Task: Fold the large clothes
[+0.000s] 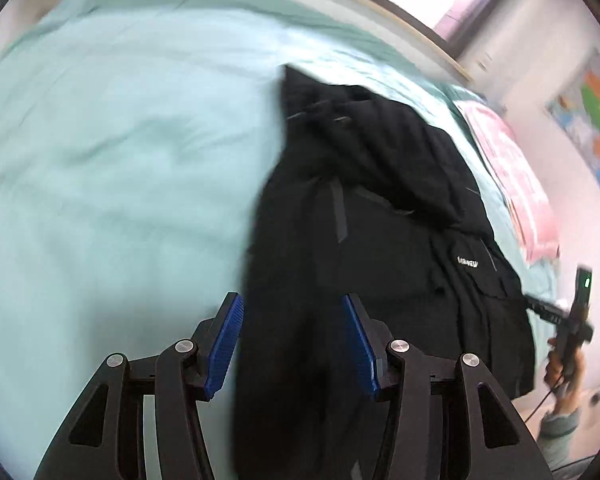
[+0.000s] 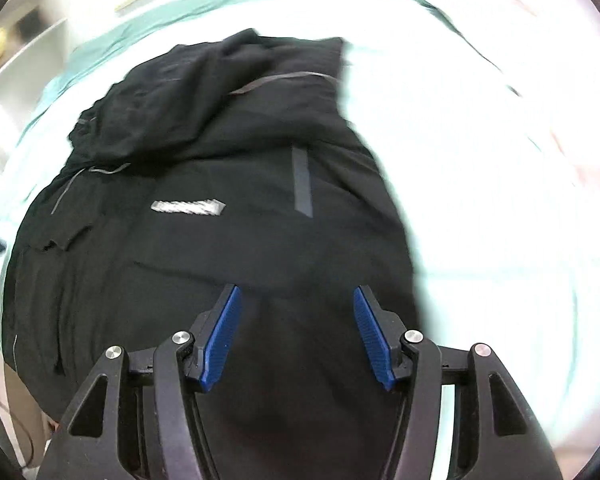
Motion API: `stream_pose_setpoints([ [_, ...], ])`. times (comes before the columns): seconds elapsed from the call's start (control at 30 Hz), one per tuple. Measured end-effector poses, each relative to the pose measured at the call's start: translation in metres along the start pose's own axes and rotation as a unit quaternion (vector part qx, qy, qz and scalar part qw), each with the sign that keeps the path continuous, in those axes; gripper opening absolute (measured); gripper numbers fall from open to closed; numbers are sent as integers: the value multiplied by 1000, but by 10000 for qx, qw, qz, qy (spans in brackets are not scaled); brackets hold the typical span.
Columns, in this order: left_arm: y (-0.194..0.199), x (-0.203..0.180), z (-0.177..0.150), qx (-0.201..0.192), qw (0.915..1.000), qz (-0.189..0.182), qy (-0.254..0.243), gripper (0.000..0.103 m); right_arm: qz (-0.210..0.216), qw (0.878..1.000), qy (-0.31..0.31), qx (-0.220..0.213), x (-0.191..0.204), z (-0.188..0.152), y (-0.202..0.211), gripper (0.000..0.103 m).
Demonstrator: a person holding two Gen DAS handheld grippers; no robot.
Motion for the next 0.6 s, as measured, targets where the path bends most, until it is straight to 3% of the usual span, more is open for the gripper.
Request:
stream_pose_setpoints([
  [0.1,8,20,-26,158,9996,-179,172,53,-36,9994,-333,27,-20,-19,4,62],
  [0.17,-13,11,-36,351,9982,-395,271,53,17,9988,-489,57,-26,-29,6,62],
  [0.3,-27,11,-56,630,9974,-160,309,53,24,9972,-745,96,-39,-51,6,62],
  [0.43,-40,-3,-64,684,9963,-427,306,53,178,9939,-1064,239,-50,-69,0,62],
  [0.53,-35,-21,-60,568,9936,-948,240,53,544,9896,-1280,360,-54,-77,-8,62],
  [0.6,-29,-37,-56,448,9863,-1568,244,53,900,9867,-1284,426,-45,-78,-11,47],
])
Point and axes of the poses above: each gripper's, at about its wrist camera, not at the fingertips, and y roughly against the way its jaws point, x to its left, z to its top, the point moved 5 cm from there along -y, roughly the way its jaws point, and after that the axes turned 3 degrees about -z, right-handed, at the moved point
